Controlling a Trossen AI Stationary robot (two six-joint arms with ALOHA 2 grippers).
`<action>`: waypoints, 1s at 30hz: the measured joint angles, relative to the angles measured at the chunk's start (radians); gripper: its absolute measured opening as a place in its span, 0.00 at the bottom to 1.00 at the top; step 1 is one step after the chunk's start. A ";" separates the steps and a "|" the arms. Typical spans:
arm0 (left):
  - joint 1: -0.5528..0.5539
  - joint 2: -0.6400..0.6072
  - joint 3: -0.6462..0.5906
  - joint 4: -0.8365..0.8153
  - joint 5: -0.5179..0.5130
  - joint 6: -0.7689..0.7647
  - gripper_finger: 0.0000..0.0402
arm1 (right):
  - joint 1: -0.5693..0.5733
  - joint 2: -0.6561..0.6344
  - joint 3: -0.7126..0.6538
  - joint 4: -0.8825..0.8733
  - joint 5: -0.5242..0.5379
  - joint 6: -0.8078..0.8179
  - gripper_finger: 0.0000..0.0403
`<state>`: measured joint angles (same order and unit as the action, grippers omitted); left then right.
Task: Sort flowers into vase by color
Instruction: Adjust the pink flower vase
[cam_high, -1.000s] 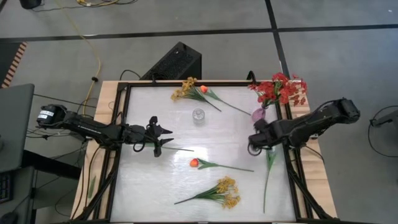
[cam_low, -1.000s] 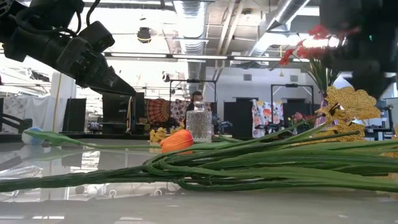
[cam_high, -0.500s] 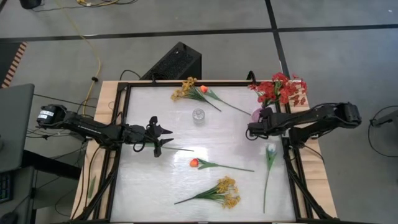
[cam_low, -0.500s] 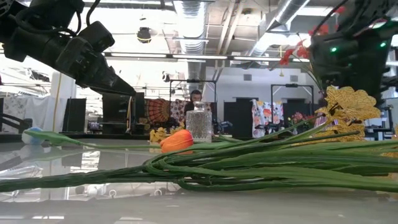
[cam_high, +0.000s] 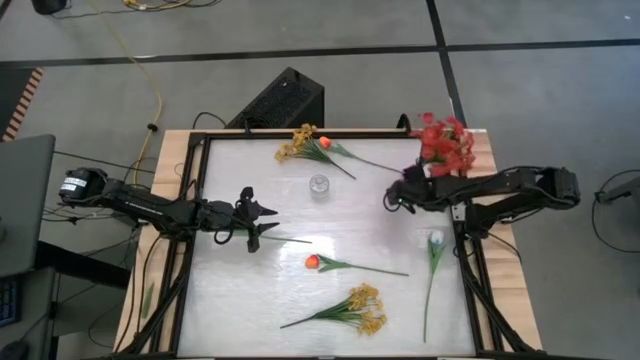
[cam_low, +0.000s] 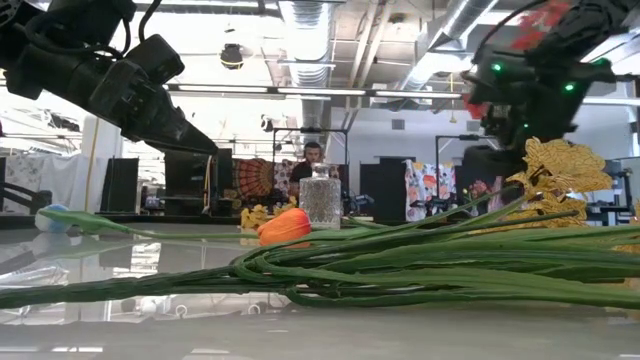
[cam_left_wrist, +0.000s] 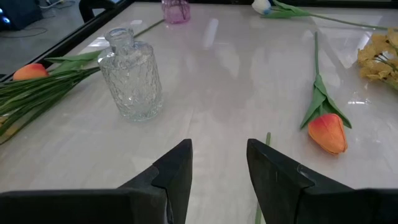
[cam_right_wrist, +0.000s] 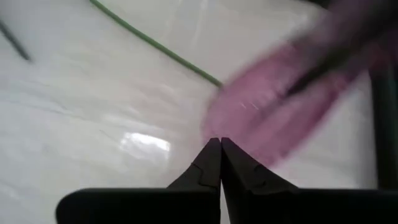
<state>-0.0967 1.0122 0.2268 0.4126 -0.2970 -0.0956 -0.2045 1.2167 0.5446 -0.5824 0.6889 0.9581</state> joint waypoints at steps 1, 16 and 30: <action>0.000 0.000 0.000 0.000 0.000 0.000 0.36 | -0.009 0.000 0.000 0.036 -0.003 -0.041 0.07; 0.000 0.000 0.000 -0.006 0.010 -0.006 0.36 | -0.053 0.000 0.071 -0.437 -0.065 0.030 0.06; 0.000 0.000 0.000 -0.005 0.010 -0.006 0.36 | -0.188 0.000 0.071 -0.145 0.152 -0.186 0.06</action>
<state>-0.0965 1.0122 0.2268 0.4072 -0.2867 -0.1017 -0.3921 1.2167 0.6155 -0.7270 0.8405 0.7720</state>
